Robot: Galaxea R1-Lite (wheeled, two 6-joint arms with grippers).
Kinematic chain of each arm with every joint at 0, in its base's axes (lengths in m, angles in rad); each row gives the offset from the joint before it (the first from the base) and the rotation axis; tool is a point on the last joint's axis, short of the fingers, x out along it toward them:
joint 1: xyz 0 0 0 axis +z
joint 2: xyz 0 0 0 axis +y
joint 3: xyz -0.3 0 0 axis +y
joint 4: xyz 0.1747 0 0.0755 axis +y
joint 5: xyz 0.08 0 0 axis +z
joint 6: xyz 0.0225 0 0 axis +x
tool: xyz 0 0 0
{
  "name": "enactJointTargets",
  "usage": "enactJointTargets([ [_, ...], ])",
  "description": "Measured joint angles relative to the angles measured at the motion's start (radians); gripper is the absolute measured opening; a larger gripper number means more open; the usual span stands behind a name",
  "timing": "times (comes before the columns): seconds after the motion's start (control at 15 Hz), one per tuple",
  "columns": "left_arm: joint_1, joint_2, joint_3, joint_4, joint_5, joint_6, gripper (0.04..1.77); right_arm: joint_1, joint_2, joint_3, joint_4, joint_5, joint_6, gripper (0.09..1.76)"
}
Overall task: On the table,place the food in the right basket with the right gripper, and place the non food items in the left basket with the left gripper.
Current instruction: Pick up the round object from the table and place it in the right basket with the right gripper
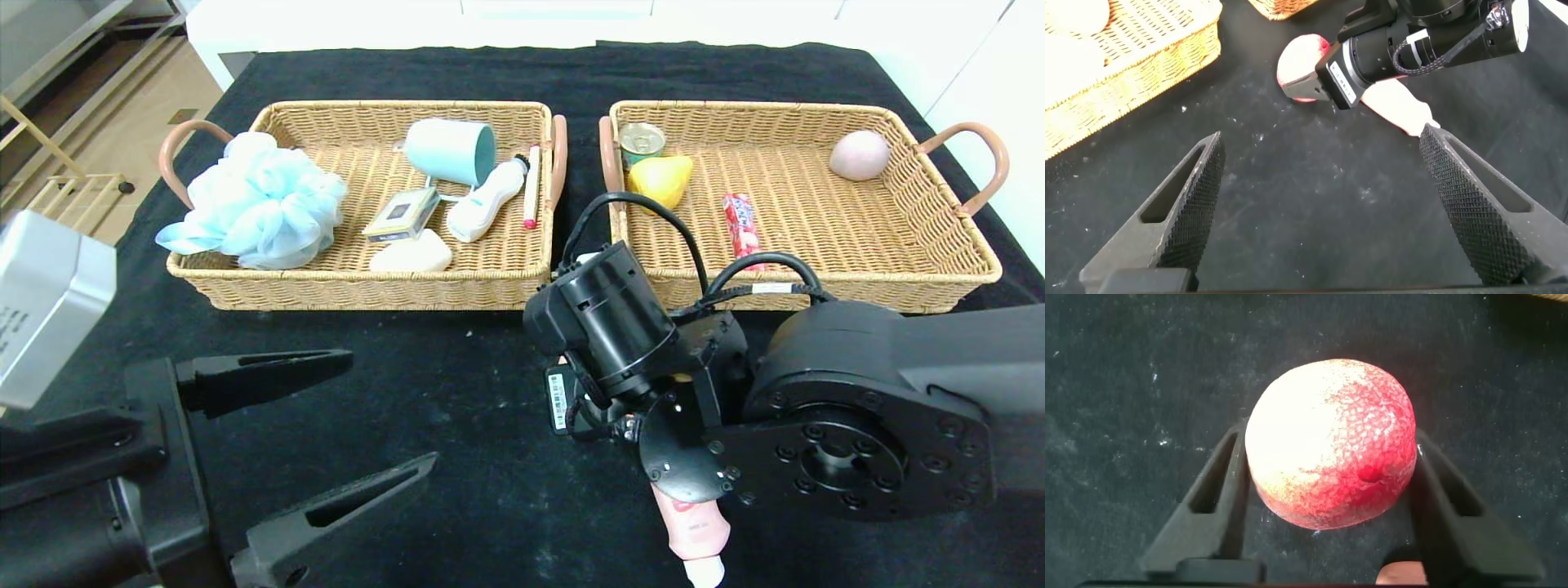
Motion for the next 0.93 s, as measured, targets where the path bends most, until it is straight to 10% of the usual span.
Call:
enactJointTargets([
  [0.93, -0.016, 0.010, 0.004, 0.000, 0.002, -0.002, 1.72, -0.007, -0.005, 0.017, 0.002, 0.002, 0.006, 1.13],
])
